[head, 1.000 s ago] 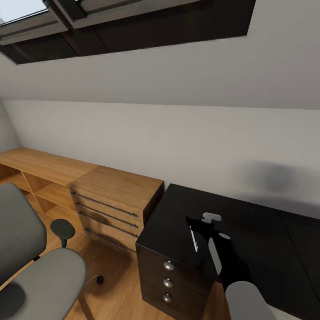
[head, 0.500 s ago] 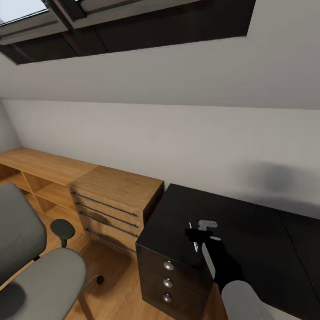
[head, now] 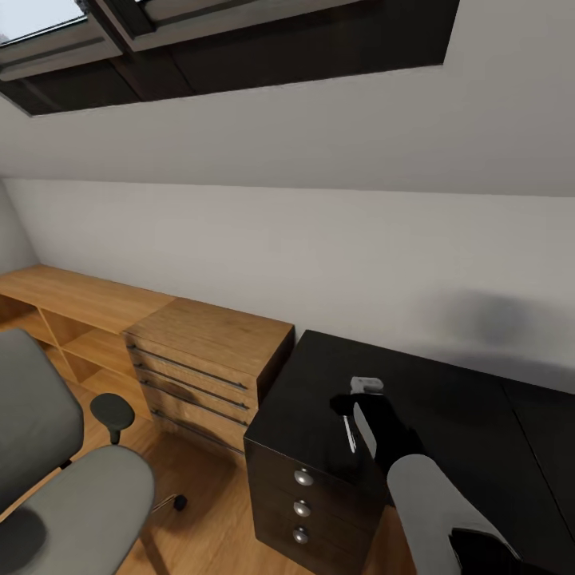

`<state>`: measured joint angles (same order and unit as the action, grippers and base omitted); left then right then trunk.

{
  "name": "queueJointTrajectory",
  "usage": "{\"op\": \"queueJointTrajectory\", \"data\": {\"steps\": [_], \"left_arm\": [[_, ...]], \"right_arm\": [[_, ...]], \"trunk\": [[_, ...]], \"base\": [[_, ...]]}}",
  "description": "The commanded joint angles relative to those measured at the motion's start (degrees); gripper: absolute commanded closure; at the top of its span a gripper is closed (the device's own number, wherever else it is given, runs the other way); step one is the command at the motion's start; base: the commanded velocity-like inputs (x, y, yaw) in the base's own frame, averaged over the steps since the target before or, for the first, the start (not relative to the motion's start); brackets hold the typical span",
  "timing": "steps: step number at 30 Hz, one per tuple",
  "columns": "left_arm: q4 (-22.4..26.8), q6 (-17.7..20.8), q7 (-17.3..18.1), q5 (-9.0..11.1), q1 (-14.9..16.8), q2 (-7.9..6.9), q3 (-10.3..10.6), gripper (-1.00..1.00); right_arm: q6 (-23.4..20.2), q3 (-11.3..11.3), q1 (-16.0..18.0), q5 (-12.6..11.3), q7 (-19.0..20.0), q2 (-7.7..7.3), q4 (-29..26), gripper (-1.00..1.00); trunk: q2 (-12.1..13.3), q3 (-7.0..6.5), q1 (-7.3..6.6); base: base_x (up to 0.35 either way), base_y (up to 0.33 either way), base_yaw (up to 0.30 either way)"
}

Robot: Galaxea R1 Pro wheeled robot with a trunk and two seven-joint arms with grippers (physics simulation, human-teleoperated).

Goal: In the bedroom, organize the workspace by keeping the computer under the desk, ensuring the monitor is on the desk, placing the keyboard on the desk next to the monitor, placing the mouse on the desk next to the keyboard, moving the folder from the swivel chair onto the desk next to the mouse, stacking the notebook on top of the folder with the pen on top of the notebook, and positioning the swivel chair next to the desk.

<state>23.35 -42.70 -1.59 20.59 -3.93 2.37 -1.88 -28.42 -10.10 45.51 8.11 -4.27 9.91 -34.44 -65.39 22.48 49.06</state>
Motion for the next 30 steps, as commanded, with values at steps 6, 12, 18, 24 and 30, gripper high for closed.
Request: {"op": "queueJointTrajectory", "data": {"steps": [6,12,18,24,30], "left_arm": [[0.1,0.0,-0.1,-0.3,0.0,0.01,-0.2,-1.0],[-0.1,0.0,-0.2,-0.3,0.0,-0.06,-0.3,-1.0],[-0.5,-0.1,-0.1,-0.4,0.0,-0.19,-0.2,-1.0],[-0.6,0.0,-0.1,-0.4,0.0,-0.16,-0.1,-1.0],[-0.6,-0.1,-0.2,-0.3,0.0,-0.23,-0.2,-1.0]], "right_arm": [[-3.7,-0.3,4.7,0.7,-2.0,0.08,5.1,-1.0],[-7.0,-0.3,8.3,0.7,-3.6,0.08,9.7,-1.0],[-9.8,-0.3,10.2,0.7,-4.1,0.08,13.2,-1.0],[-12.3,-0.2,10.7,0.7,-4.2,0.08,14.5,-1.0],[-14.7,-0.3,10.9,0.7,-4.2,-0.5,14.9,-1.0]], "trunk": [[0.0,0.06,0.01],[0.0,0.06,0.01],[0.0,0.06,0.01],[0.0,0.06,0.01],[0.0,0.06,0.01]], "base": [[0.0,0.0,0.0],[0.0,0.0,0.0],[0.0,0.0,0.0],[0.0,0.0,0.0],[0.0,0.0,0.0]]}}
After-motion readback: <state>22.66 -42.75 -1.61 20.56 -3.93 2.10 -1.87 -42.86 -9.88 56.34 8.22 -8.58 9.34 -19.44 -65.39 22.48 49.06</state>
